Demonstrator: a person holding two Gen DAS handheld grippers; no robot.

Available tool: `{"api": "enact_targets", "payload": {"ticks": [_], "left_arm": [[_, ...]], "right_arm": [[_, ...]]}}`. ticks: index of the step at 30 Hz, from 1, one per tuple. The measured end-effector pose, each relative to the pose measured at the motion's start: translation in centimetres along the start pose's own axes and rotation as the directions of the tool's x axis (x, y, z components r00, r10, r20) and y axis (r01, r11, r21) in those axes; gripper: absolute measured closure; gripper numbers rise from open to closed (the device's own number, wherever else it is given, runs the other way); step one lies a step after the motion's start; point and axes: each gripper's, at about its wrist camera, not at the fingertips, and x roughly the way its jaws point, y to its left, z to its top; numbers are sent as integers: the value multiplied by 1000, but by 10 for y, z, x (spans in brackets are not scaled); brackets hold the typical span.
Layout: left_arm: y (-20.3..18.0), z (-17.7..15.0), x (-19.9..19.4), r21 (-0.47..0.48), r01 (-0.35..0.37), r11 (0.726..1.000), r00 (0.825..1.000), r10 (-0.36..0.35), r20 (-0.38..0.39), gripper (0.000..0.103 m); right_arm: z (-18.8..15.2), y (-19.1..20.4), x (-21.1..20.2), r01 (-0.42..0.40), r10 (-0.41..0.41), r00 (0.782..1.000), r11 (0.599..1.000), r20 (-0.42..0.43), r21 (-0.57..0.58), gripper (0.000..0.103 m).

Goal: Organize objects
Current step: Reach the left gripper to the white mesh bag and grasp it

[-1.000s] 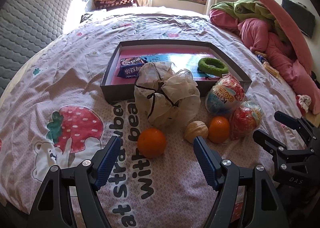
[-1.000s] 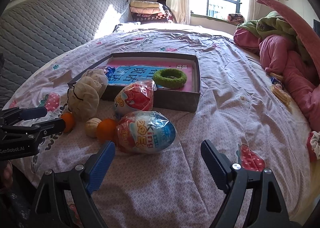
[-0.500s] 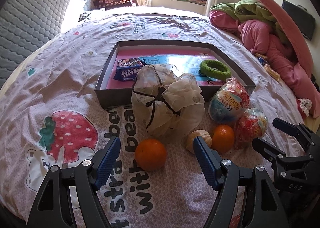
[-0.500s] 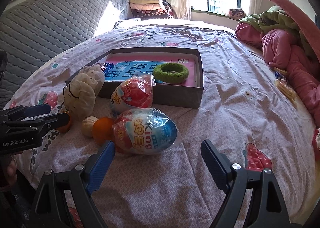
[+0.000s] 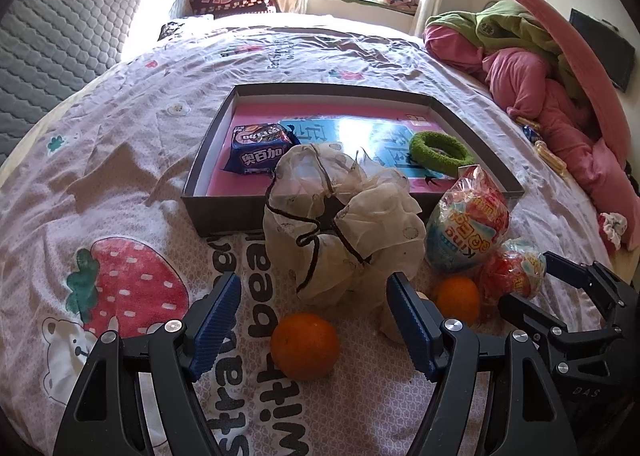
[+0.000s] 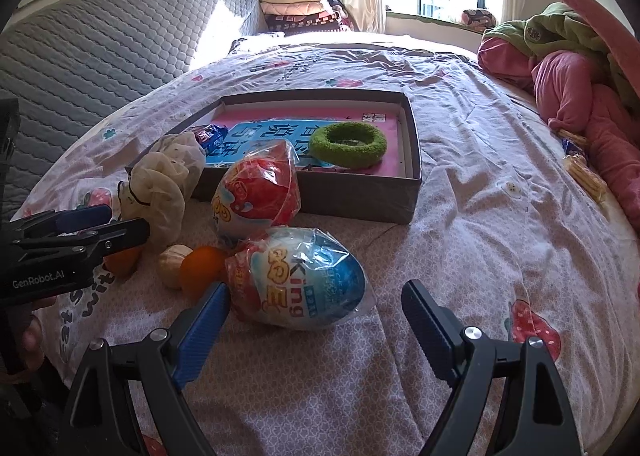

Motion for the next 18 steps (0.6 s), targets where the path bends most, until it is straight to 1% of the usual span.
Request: {"api": "enact_targets", "payload": {"ticks": [5, 18], "left_arm": [[2, 7, 6, -10, 3, 1000, 1000, -3, 3, 27], [1, 18, 23, -18, 5, 1000, 1000, -5, 4, 27]], "right_arm": [[3, -3, 6, -11, 11, 1000, 1000, -11, 18, 13], [6, -10, 20, -19, 22, 999, 999, -49, 48, 15]]}}
